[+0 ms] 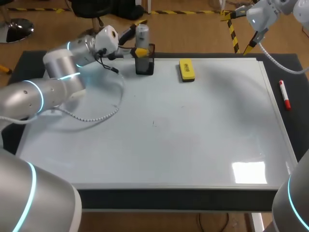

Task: Pick up the inspection probe, press it on each red-marked spot on the whiteboard one by one, put down the probe, pick up the eraser, and wipe off all the red marks.

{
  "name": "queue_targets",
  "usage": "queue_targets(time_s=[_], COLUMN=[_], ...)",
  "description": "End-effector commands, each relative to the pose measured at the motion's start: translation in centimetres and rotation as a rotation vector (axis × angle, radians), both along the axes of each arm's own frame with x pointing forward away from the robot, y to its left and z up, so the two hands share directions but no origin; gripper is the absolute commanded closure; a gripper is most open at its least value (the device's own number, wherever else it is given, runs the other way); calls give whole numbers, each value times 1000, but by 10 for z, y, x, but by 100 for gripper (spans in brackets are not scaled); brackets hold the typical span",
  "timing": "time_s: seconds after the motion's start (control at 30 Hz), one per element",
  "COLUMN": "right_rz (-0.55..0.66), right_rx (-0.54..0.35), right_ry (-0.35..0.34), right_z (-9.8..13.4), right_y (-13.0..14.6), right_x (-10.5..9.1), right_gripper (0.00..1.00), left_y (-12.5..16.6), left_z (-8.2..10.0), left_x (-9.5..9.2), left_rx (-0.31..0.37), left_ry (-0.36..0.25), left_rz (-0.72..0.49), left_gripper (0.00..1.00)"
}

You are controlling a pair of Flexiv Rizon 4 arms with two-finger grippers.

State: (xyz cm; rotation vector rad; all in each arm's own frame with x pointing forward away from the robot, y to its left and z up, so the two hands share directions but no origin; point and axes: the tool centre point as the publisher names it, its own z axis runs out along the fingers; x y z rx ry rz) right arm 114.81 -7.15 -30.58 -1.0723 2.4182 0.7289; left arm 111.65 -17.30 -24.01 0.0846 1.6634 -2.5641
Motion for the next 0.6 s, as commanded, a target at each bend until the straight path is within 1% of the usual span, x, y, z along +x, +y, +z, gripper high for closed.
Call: queue_targets(time_s=[0.03,0.07,0.1,0.17,0.2,0.27,0.3,0.33,0.37,0.4,0.47,0.53,0.57,0.6], right_rz=[3,3,3,3,3,3,3,3,3,3,3,3,3,3], right_rx=[-5,-5,-5,-5,-5,-5,-5,-5,-5,-5,-5,-5,-5,-5], right_ry=[2,2,2,2,2,2,2,2,2,2,2,2,2,2], right_z=[1,1,1,1,1,1,1,1,1,1,1,1,1,1], right_y=[0,0,0,0,0,0,0,0,0,0,0,0,0,0], right_x=[1,1,1,1,1,1,1,1,1,1,1,1,1,1], right_gripper=[0,0,0,0,0,0,0,0,0,0,0,0,0,0], left_y=[7,8,10,12,14,16,18,20,21,23,25,29,30,32], left_z=[18,20,22,25,28,31,33,35,36,37,40,43,43,44], left_x=[-9,-9,-9,-10,-11,-12,-12,-13,-13,-13,-15,-16,-17,-17], left_rx=[106,129,125,159,157,193,187,202,219,221,263,281,301,306], left_ry=[23,34,28,38,35,47,45,44,54,60,71,87,100,100], left_rz=[26,28,26,29,28,26,28,33,33,36,46,58,79,84], left_gripper=[0,0,0,0,0,0,0,0,0,0,0,0,0,0])
